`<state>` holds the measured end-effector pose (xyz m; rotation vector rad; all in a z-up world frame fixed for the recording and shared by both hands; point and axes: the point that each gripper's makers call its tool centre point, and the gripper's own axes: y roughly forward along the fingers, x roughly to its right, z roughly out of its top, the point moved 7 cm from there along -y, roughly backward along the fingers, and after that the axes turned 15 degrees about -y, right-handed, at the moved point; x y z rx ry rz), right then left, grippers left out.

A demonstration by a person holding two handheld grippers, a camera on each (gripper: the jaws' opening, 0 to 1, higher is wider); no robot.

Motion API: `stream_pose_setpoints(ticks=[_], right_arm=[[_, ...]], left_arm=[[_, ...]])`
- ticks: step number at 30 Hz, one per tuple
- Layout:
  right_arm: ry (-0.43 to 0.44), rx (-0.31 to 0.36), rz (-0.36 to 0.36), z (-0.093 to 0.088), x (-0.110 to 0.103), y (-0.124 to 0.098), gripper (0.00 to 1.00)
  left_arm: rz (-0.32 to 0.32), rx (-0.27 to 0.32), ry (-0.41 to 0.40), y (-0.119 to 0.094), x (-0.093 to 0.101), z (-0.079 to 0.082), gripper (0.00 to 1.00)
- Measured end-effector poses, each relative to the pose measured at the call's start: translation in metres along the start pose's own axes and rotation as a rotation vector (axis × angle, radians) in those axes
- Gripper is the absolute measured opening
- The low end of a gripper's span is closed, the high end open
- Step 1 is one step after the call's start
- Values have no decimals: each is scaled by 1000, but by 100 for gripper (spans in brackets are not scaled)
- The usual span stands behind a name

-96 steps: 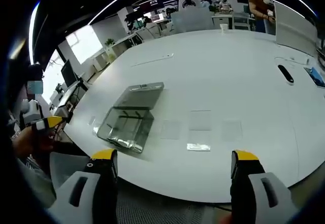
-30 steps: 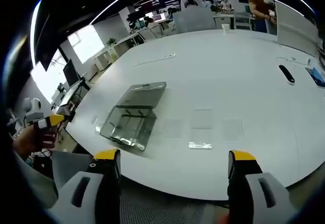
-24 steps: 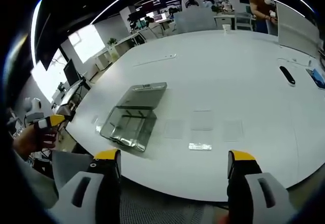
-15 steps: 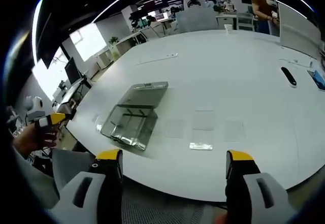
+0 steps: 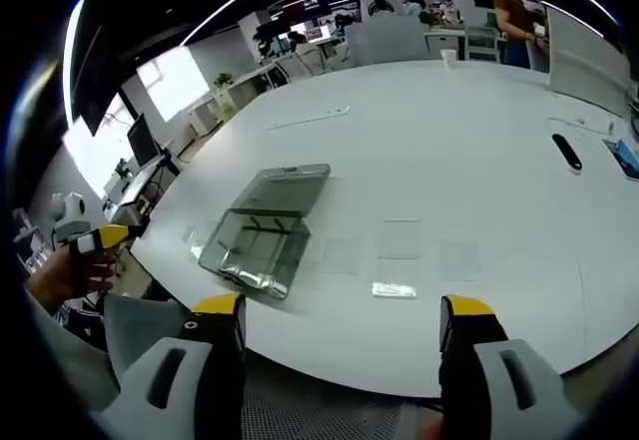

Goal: Insert the divider into the dual guide fixture by aligning both edges with the guide slots and pushing it downward to the bottom, including one-sided entry, uneven engagement, binding, and posture correction.

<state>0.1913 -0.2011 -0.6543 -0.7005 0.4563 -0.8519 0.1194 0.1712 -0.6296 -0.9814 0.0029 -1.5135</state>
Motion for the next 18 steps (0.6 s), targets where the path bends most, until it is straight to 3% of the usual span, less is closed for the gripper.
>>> stream_pose_setpoints(ticks=[18], right_arm=[[14, -1, -3, 1, -10, 4, 75]], left_arm=[[-50, -20, 20, 0, -2, -2, 85]])
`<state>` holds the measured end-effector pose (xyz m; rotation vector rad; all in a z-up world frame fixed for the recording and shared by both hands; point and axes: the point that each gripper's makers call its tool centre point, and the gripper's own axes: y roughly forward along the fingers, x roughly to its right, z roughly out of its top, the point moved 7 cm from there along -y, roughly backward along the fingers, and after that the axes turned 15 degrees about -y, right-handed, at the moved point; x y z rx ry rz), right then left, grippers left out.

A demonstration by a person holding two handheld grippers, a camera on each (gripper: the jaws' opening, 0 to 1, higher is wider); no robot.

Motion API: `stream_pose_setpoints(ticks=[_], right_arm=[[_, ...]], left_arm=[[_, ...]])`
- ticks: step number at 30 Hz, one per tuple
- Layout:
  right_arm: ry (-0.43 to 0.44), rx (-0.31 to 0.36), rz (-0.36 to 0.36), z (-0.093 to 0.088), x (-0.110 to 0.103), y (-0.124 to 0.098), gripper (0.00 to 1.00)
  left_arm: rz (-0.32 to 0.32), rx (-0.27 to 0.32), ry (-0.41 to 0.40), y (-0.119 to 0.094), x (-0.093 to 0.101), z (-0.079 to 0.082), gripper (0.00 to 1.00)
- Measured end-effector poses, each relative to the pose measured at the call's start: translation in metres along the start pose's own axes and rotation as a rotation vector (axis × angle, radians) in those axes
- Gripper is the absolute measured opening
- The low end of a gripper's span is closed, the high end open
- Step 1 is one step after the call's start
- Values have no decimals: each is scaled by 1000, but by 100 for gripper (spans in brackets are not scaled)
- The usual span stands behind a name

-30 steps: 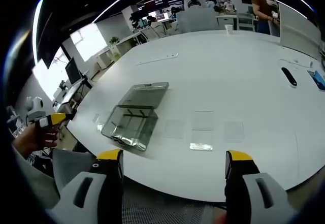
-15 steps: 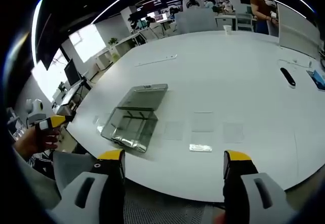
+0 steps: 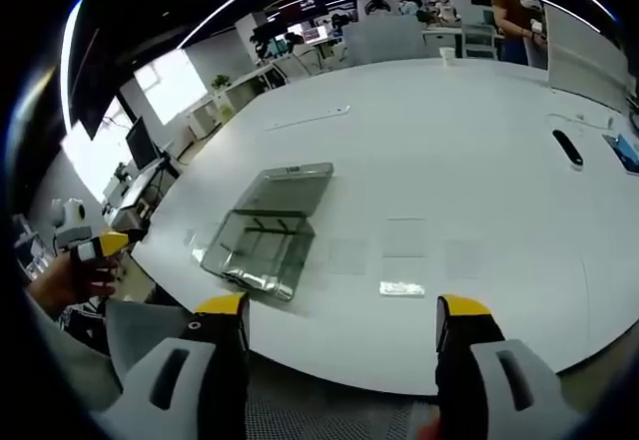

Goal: Insert the divider into the dual guide fixture by aligning both edges with the guide slots and pushing it downward to the bottom, including one-sided entry, uneven engagement, binding, and posture correction.

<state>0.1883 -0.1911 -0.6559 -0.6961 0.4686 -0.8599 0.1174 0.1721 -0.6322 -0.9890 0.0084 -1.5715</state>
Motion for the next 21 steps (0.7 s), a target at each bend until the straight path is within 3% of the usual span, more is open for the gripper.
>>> stream_pose_setpoints(ticks=[21], right_arm=[[-4, -11, -64, 14, -4, 1, 73]], left_arm=[[-78, -33, 34, 3, -3, 5, 84]])
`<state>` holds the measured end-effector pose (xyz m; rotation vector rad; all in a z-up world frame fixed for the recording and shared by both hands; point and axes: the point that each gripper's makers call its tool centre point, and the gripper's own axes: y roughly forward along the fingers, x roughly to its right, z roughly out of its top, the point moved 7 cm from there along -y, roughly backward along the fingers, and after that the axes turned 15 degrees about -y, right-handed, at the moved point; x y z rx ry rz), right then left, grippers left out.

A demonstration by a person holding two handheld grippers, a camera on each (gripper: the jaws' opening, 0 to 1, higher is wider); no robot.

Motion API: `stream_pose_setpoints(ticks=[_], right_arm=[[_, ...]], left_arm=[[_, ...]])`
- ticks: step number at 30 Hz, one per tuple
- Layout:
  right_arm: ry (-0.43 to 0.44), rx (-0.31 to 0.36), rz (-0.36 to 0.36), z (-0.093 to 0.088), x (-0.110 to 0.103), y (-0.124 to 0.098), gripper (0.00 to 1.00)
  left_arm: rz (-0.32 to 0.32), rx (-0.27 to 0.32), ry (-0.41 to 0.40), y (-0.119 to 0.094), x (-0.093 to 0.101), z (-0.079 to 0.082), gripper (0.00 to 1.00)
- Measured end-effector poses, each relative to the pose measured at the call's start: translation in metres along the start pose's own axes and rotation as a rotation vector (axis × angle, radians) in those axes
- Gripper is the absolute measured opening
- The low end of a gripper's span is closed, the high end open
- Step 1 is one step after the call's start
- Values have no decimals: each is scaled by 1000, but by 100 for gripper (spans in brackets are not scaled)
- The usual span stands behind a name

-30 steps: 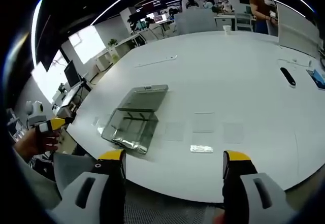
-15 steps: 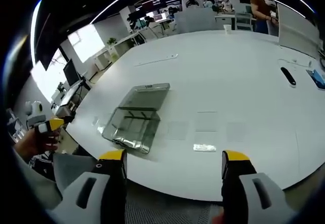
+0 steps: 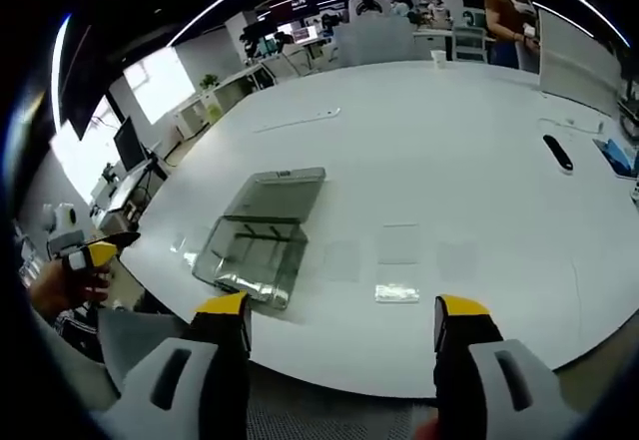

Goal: Insert the divider into the dual guide fixture by aligning both edges with the guide slots and pushing it downward to the bottom, including one-sided entry, uneven engagement, binding, and posture correction.

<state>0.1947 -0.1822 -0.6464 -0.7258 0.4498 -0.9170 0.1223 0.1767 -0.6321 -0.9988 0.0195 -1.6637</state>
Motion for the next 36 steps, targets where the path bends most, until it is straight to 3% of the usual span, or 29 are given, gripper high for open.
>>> stream_pose_setpoints(ticks=[5, 10, 16, 23, 36], right_arm=[[-4, 18, -16, 9, 3, 3, 73], [-21, 9, -2, 12, 8, 15, 71], [-29, -8, 14, 12, 18, 35, 69], [-23, -27, 37, 11, 23, 52, 68], [-20, -70, 40, 3, 30, 67, 65]], left_arm=[[-31, -18, 26, 2, 6, 1, 84], [-19, -8, 33, 5, 8, 5, 84], [6, 19, 4, 6, 15, 1, 84], [40, -22, 28, 11, 13, -7, 84], [25, -39, 49, 19, 20, -7, 82]])
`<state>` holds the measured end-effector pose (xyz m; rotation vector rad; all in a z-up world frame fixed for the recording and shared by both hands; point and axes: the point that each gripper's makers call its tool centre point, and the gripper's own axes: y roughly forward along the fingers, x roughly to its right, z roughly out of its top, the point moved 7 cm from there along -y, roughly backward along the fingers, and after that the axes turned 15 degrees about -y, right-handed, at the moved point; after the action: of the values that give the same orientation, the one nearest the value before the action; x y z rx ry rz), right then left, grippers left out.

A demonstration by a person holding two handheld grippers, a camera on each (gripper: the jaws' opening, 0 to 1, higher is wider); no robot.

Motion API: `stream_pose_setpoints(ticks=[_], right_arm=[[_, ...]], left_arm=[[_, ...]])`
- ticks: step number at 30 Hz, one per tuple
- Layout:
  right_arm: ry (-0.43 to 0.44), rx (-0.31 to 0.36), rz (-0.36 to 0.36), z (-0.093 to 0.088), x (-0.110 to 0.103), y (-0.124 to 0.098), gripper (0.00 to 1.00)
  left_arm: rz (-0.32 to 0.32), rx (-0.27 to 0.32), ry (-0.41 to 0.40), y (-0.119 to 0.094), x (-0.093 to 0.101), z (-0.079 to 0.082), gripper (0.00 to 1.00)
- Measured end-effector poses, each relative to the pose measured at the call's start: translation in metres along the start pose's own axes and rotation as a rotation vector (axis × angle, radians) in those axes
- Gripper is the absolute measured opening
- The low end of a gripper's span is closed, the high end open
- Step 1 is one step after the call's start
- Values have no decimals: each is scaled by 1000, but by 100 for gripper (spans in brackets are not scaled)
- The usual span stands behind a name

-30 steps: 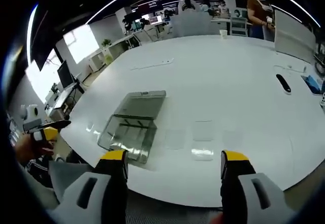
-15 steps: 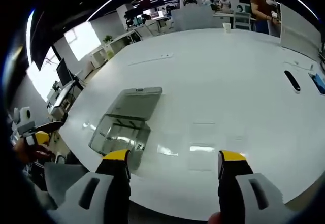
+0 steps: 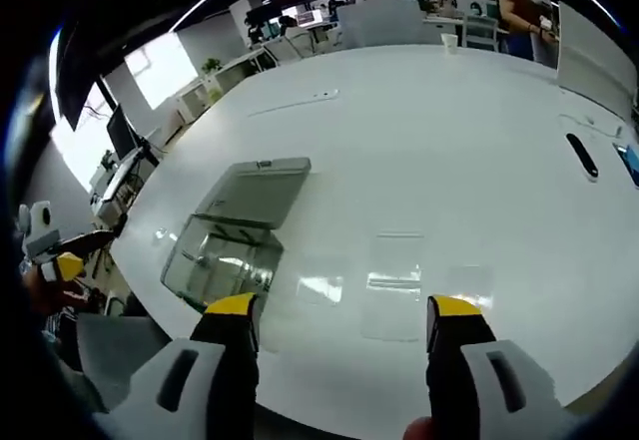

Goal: Insert the divider into the dual guide fixture by aligning both edges with the guide slots and pushing it downward to the bottom, including one-sided entry, uneven engagement, binding, and posture correction.

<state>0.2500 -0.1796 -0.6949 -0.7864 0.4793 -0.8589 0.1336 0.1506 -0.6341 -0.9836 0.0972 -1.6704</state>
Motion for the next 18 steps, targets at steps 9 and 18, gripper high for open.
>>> stream_pose_setpoints(ticks=[9, 18], right_arm=[[-34, -38, -7, -5, 8, 8, 62], [-43, -62, -14, -4, 13, 15, 57]], left_arm=[[-4, -10, 13, 3, 2, -2, 82], [11, -12, -1, 1, -1, -3, 82]])
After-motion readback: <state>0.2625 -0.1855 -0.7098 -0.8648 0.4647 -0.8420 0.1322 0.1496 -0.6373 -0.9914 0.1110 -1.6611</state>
